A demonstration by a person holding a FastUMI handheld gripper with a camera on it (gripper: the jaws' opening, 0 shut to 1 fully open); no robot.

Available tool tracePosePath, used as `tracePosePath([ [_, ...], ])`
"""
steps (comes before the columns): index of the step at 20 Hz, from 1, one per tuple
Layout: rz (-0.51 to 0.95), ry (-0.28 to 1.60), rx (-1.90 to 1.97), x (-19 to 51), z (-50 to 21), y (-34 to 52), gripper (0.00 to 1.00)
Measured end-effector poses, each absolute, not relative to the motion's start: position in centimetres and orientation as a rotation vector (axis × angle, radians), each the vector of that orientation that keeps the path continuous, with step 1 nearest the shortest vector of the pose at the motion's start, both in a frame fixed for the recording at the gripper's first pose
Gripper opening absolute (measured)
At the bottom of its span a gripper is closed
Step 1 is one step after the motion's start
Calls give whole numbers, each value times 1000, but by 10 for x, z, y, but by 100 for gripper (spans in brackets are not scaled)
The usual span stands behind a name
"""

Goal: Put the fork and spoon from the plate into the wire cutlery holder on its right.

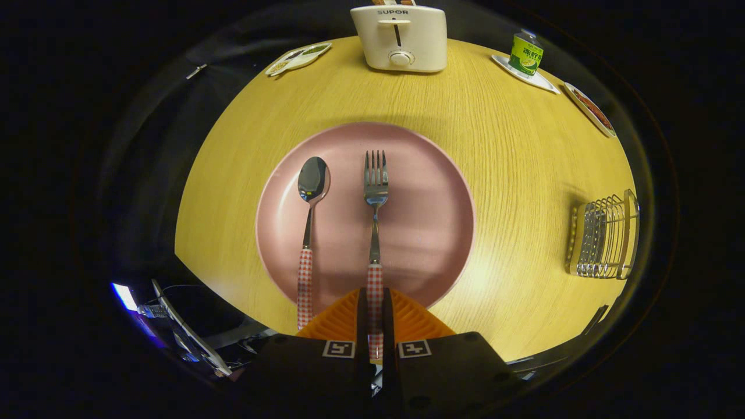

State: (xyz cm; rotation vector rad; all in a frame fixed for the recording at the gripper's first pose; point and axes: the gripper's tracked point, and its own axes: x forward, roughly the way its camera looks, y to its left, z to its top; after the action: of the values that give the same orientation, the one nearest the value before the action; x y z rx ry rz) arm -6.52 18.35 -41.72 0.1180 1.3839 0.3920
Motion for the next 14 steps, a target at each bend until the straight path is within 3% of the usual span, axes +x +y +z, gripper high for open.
tracePosePath([
  [8, 455, 1294, 108, -43, -338, 97, 12],
  [14, 435, 1389, 19, -42, -309, -11, 12],
])
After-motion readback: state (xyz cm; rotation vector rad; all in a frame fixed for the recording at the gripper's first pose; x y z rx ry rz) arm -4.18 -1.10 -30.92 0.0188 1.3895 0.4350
